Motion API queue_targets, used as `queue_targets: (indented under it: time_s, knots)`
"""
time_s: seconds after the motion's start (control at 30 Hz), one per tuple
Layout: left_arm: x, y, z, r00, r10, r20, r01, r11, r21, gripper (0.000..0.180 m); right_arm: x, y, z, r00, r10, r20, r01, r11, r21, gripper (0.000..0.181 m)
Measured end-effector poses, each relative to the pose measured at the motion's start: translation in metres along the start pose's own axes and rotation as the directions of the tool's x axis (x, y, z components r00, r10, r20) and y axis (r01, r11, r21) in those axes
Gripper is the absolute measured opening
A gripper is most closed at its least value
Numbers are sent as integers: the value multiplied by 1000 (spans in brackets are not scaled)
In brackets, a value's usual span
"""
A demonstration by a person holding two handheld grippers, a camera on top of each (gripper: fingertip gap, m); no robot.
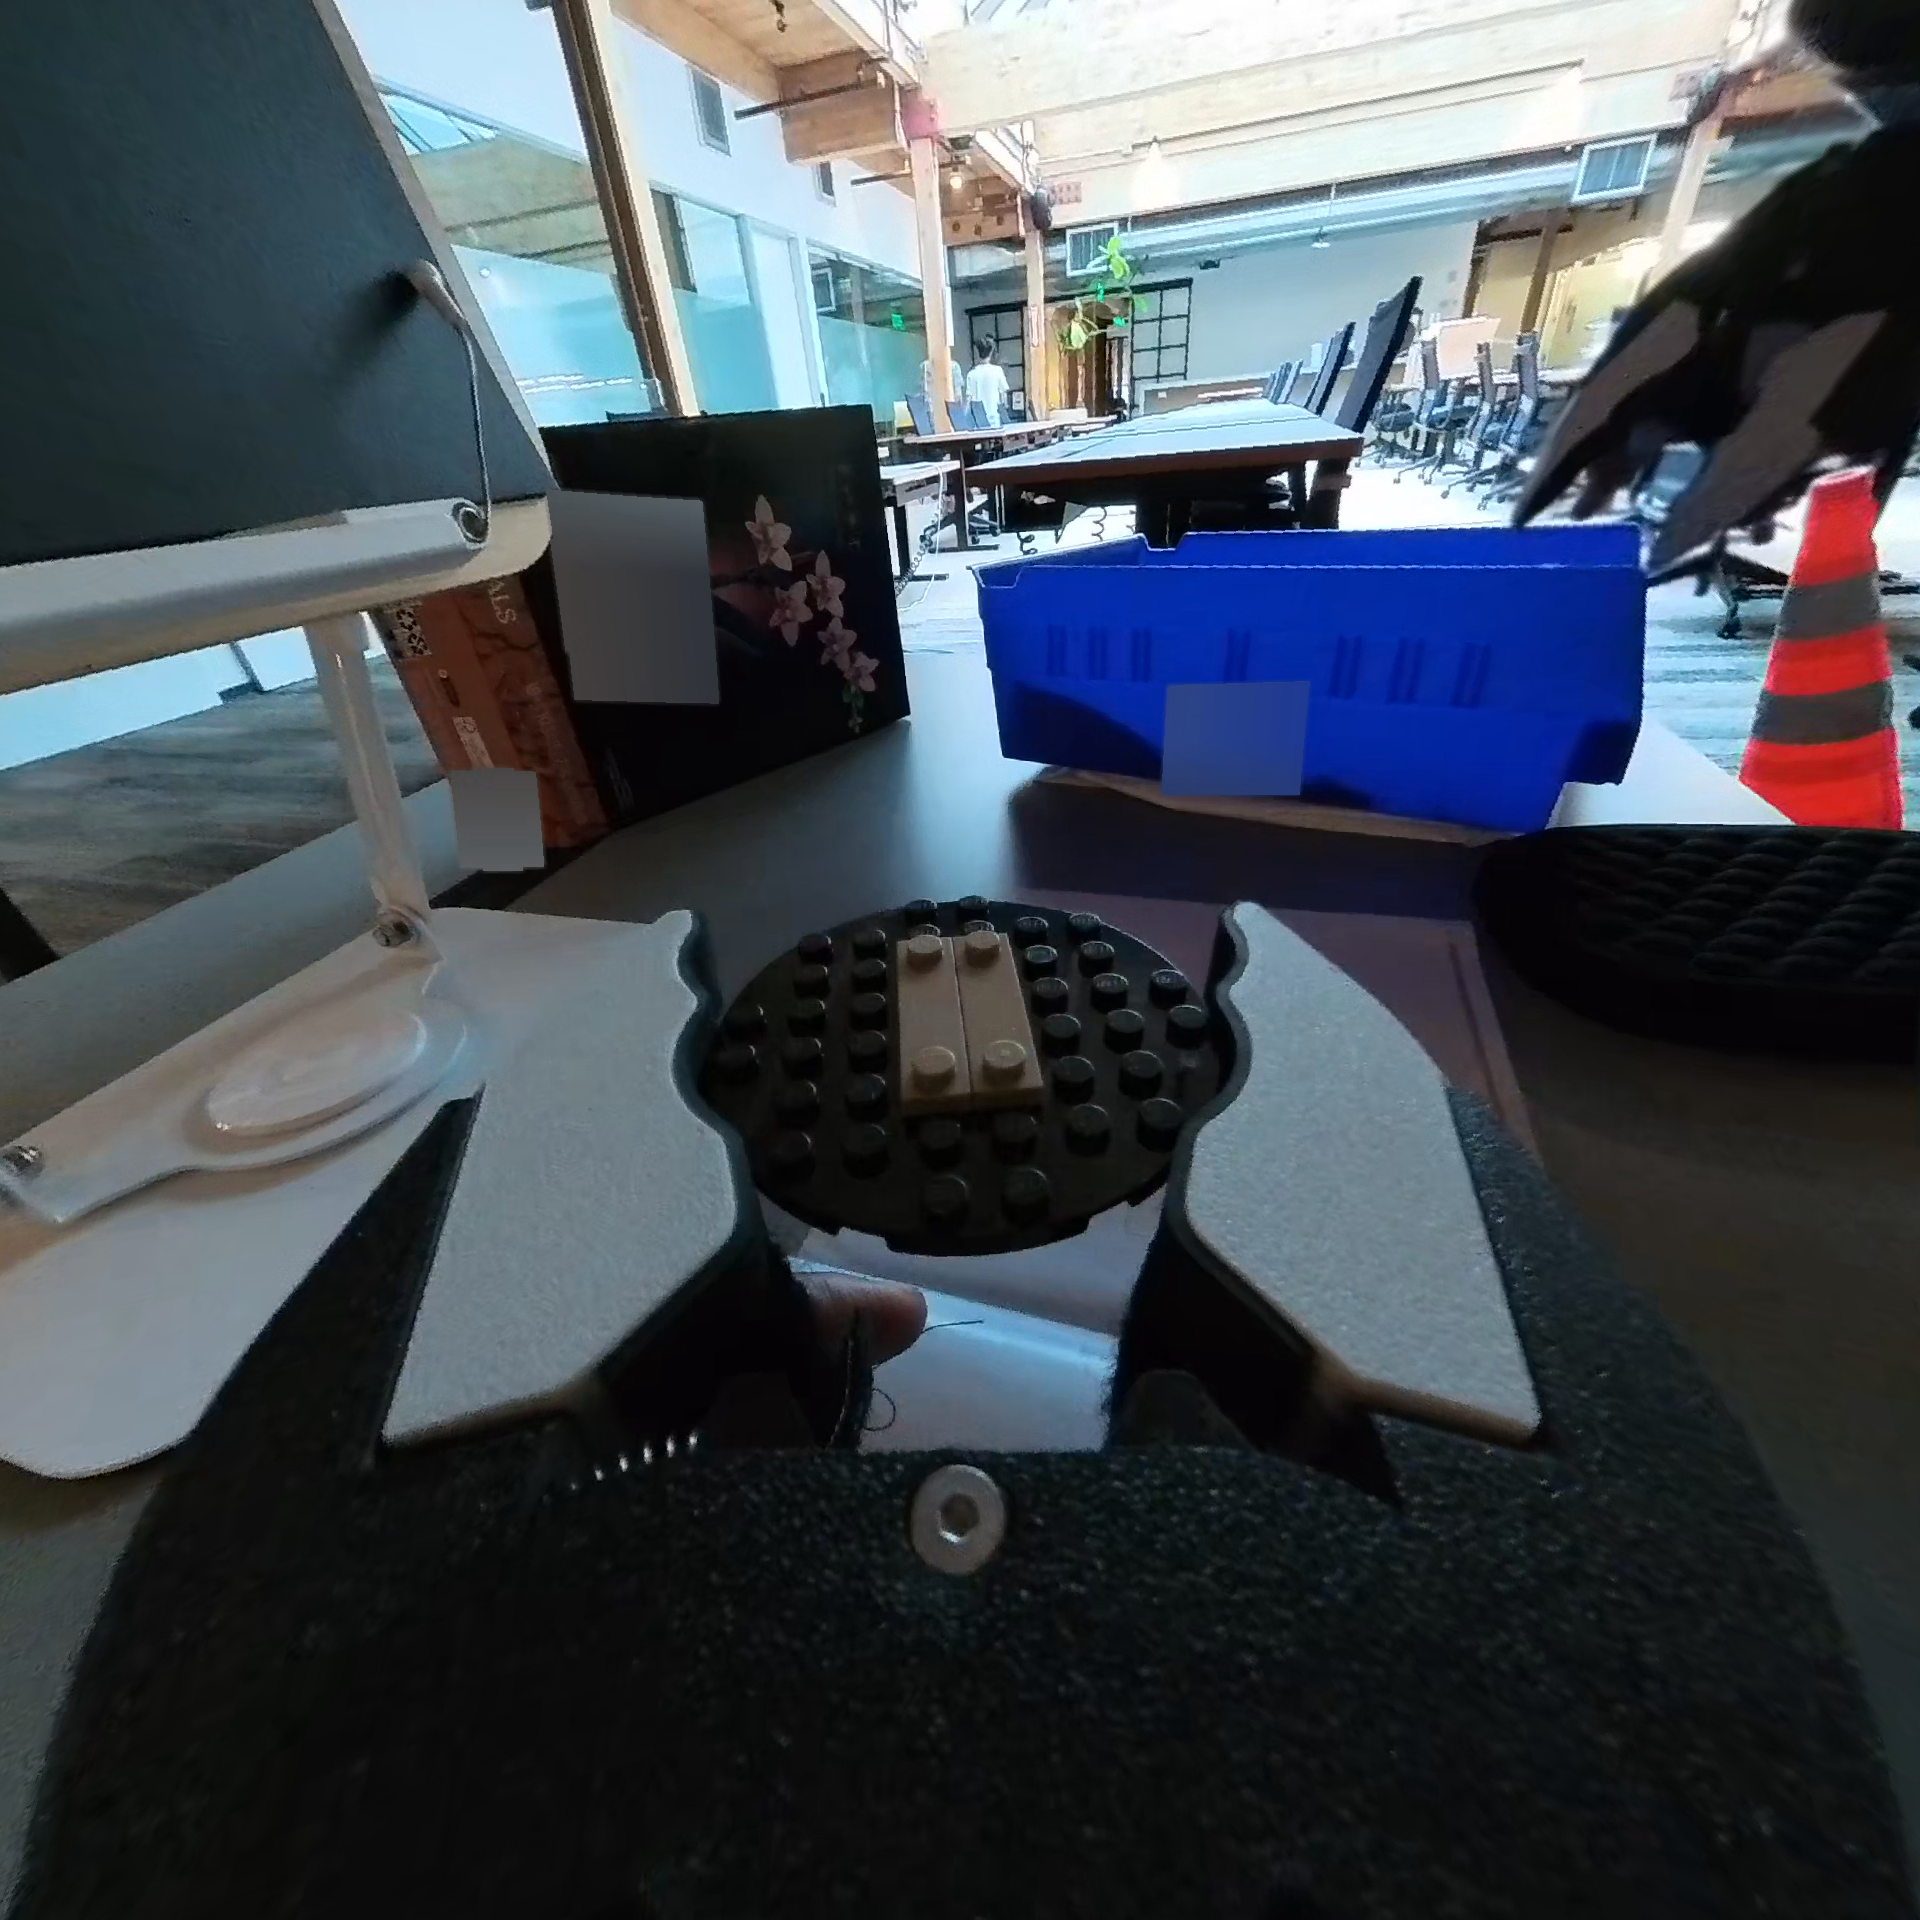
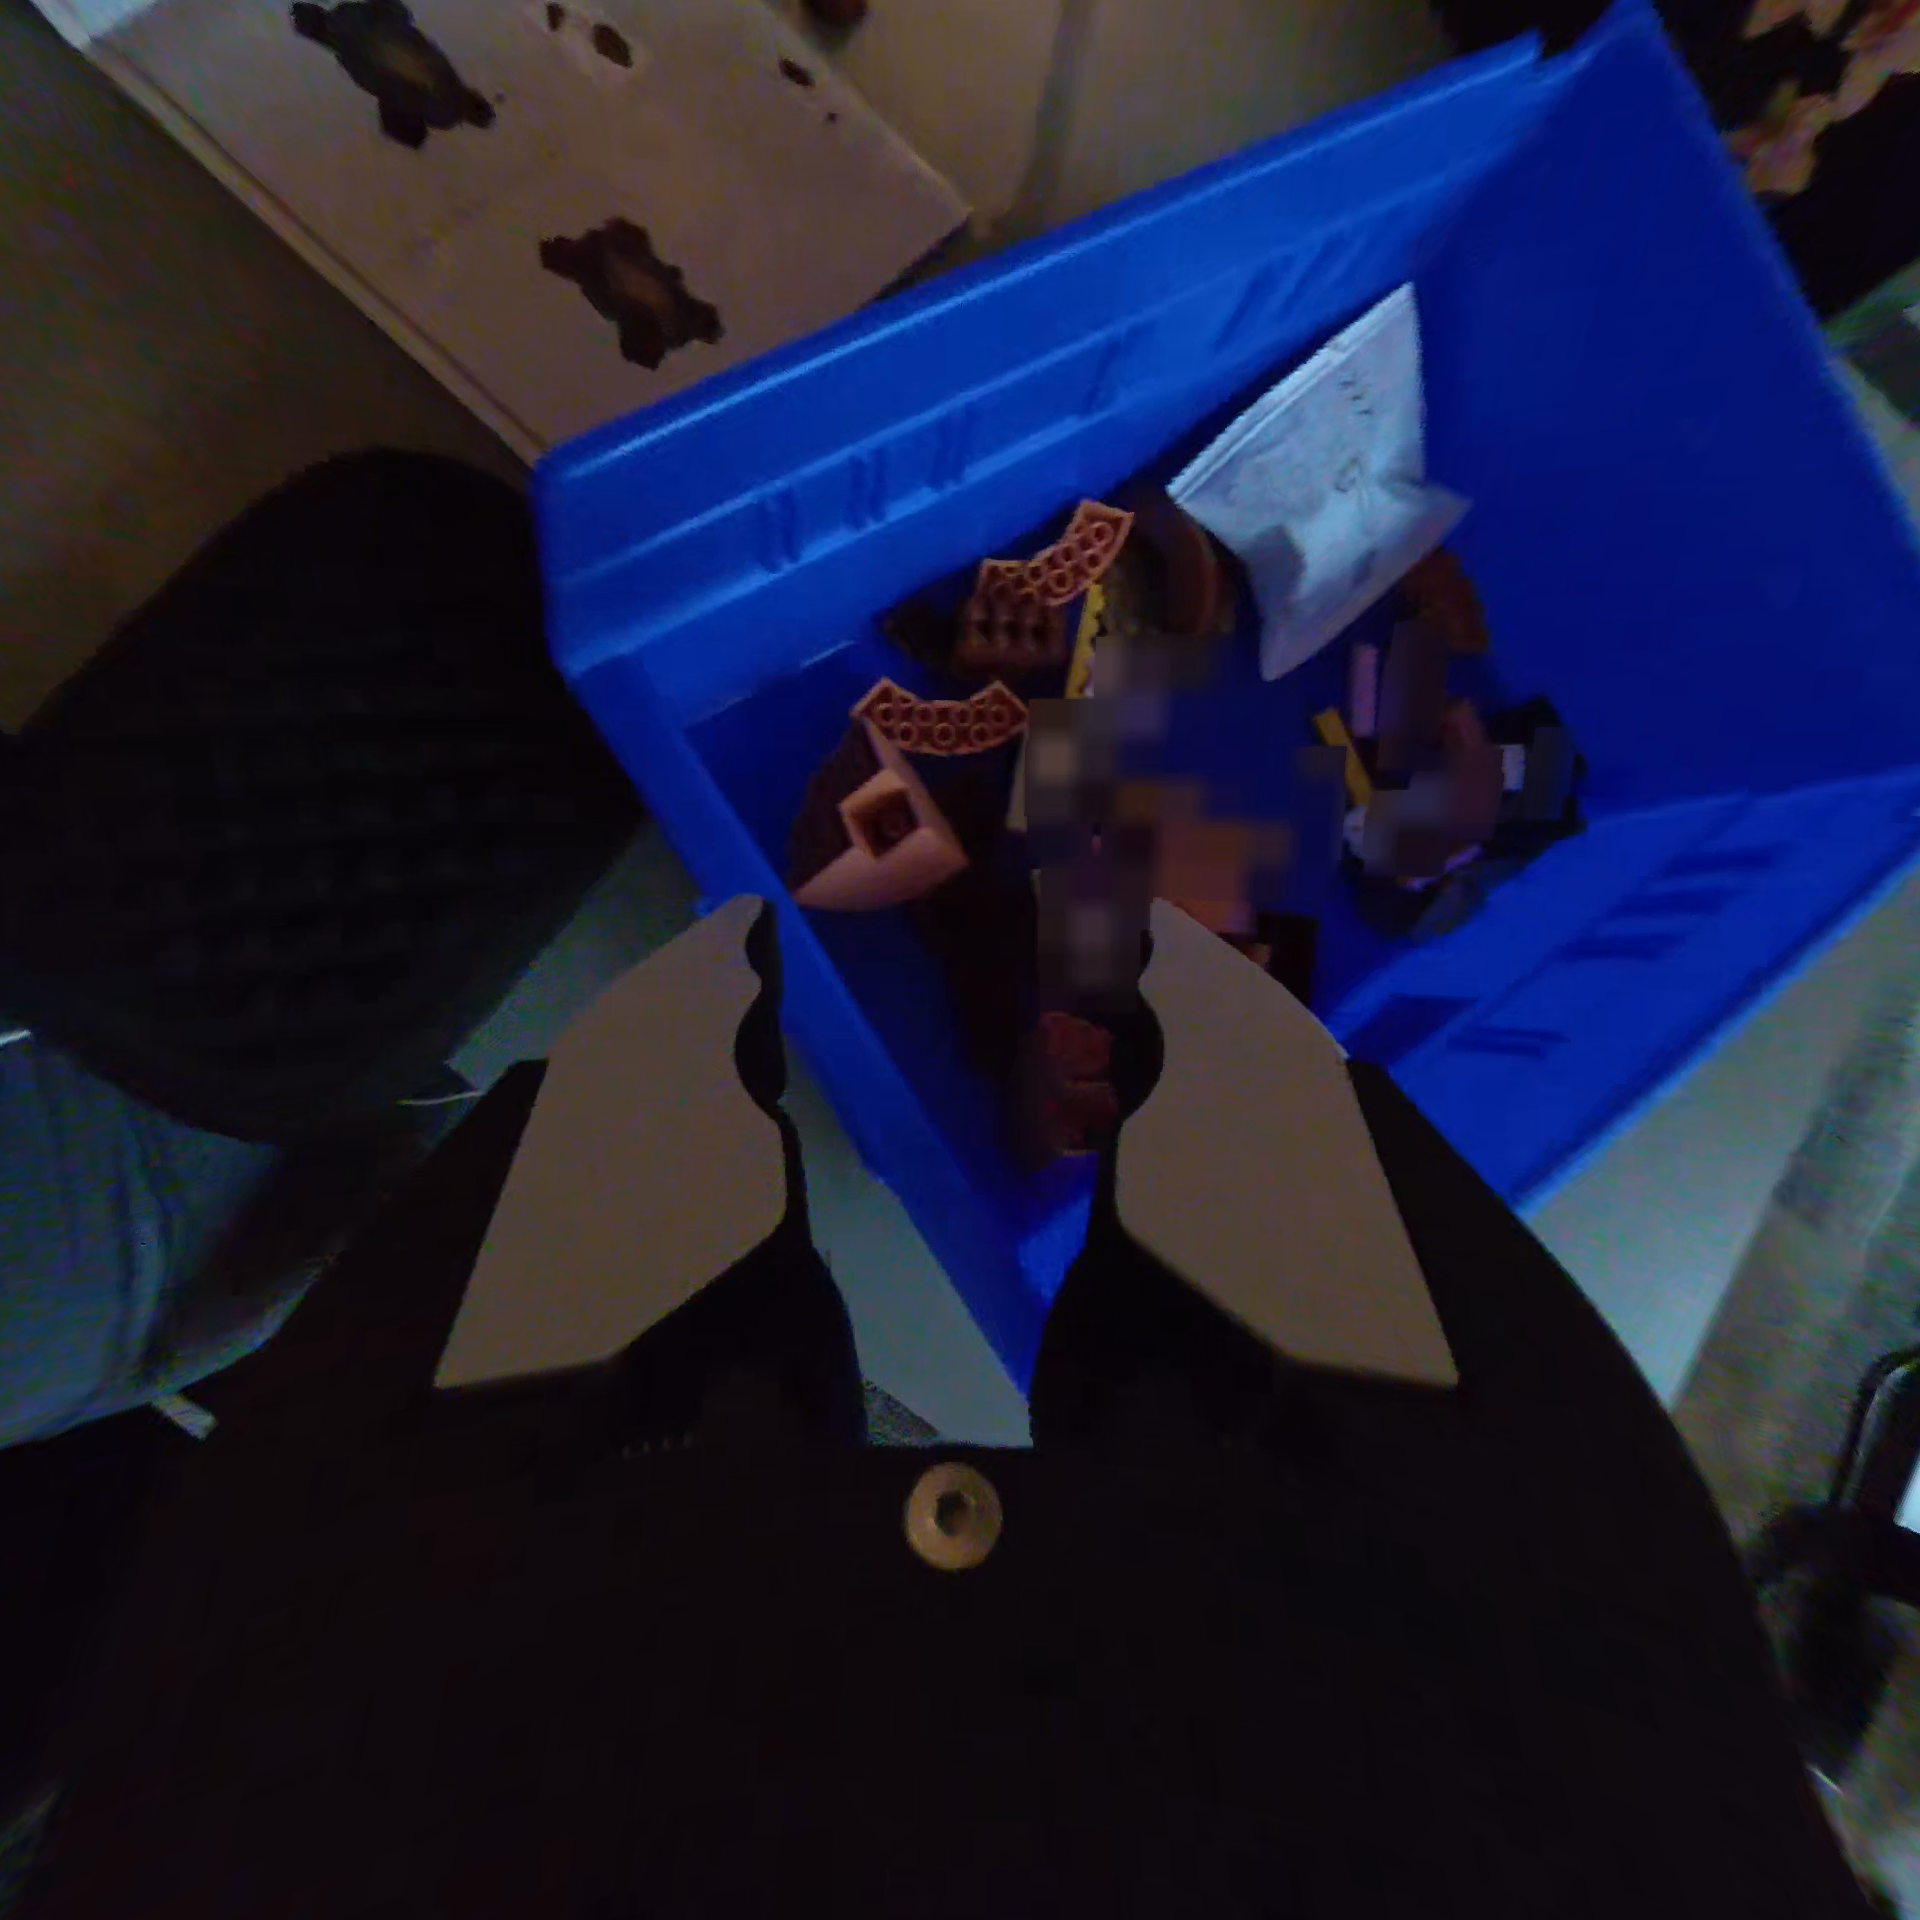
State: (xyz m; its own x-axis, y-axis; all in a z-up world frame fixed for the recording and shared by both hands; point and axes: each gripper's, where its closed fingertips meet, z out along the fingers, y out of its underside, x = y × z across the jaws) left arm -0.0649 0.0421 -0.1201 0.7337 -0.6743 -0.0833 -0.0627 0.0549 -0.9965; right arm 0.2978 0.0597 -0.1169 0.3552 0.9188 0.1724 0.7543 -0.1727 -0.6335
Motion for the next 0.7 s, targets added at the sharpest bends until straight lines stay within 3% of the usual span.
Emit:
queue_targets:
  time_s: [0.23,0.37,0.57,0.7]
  knots:
    - [0,-2,0,1000,-26,-7,26,999,24,88,60,-5,-18,967,-253,-38,247,961,-127,44]
    - [1,-2,0,1000,-28,-15,28,999,26,88,80,-9,-8,961,-274,42,277,954,-113,39]
    - [1,-1,0,999,-33,-17,34,999,27,88,99,2,12,947,-306,96,320,926,-200,38]
    - [0,-1,0,999,-38,-19,38,999,27,88,77,7,26,913,-324,248,378,900,-215,34]
